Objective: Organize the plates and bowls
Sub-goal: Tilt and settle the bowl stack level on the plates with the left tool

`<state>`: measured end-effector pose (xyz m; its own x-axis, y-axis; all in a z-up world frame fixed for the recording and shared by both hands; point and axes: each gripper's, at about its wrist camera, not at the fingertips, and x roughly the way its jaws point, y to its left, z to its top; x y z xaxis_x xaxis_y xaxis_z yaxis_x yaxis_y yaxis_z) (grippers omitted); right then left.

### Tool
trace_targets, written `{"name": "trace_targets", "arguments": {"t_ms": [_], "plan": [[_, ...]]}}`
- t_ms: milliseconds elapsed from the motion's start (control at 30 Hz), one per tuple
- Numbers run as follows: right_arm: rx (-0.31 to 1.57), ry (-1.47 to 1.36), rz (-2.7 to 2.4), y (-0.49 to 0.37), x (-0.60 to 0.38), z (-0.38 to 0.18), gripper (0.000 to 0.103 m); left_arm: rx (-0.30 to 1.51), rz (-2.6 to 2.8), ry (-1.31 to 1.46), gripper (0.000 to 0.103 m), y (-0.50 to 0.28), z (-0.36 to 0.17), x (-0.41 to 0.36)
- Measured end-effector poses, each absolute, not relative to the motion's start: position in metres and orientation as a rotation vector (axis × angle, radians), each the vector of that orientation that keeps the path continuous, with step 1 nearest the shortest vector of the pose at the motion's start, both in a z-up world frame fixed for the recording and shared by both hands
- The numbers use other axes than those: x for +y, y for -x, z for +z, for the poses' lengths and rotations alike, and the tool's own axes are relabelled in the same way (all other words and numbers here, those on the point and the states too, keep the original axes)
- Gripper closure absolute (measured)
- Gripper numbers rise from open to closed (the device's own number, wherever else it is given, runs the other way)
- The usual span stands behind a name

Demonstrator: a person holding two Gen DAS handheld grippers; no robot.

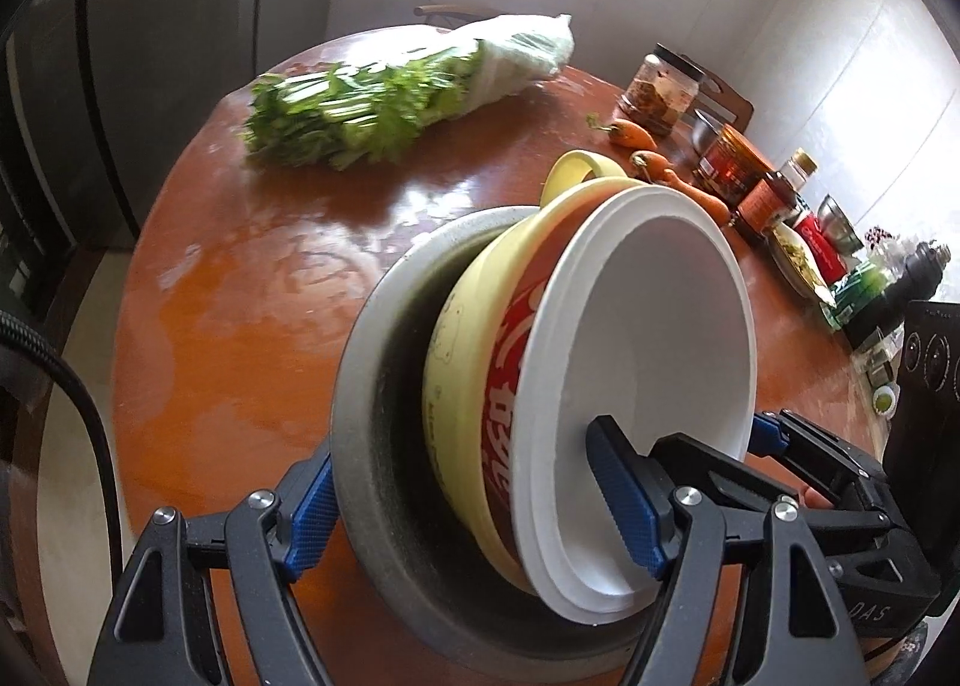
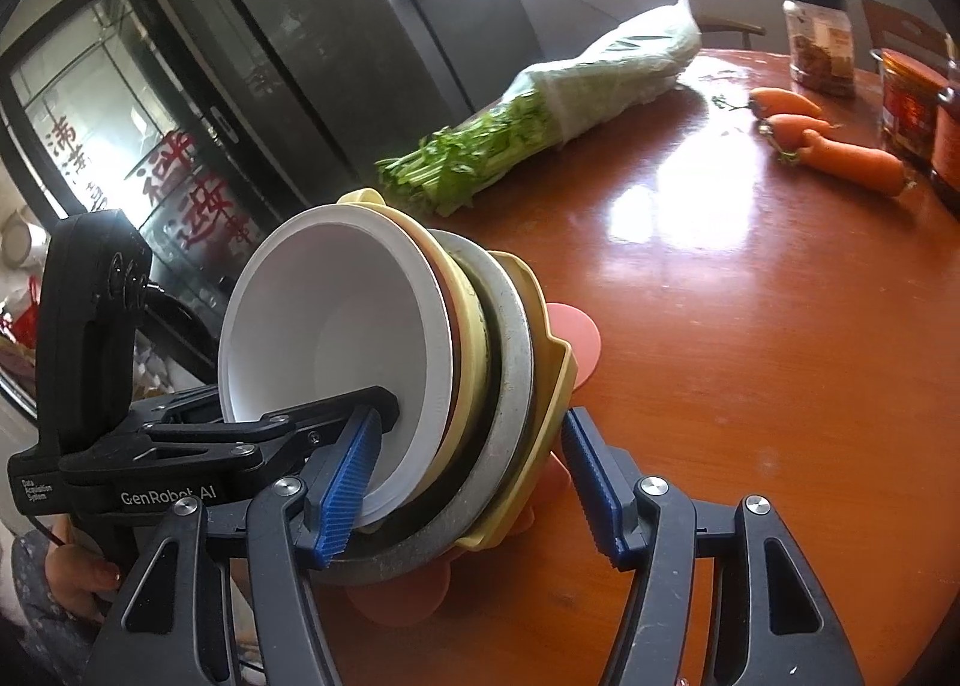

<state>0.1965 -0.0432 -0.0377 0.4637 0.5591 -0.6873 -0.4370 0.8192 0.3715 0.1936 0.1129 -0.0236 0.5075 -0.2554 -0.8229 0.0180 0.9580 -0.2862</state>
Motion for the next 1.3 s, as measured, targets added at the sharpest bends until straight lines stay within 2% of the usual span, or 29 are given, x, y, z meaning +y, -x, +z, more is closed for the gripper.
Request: {"name": "trace_targets", "arguments": {"t_ms": [1300], "plan": [[0.838,-0.201,0.415,-0.172,-0.202,-0.027,0.043,1.037,-0.324,0.086,0.023,-0.22,-0.026,-0.051]]}}
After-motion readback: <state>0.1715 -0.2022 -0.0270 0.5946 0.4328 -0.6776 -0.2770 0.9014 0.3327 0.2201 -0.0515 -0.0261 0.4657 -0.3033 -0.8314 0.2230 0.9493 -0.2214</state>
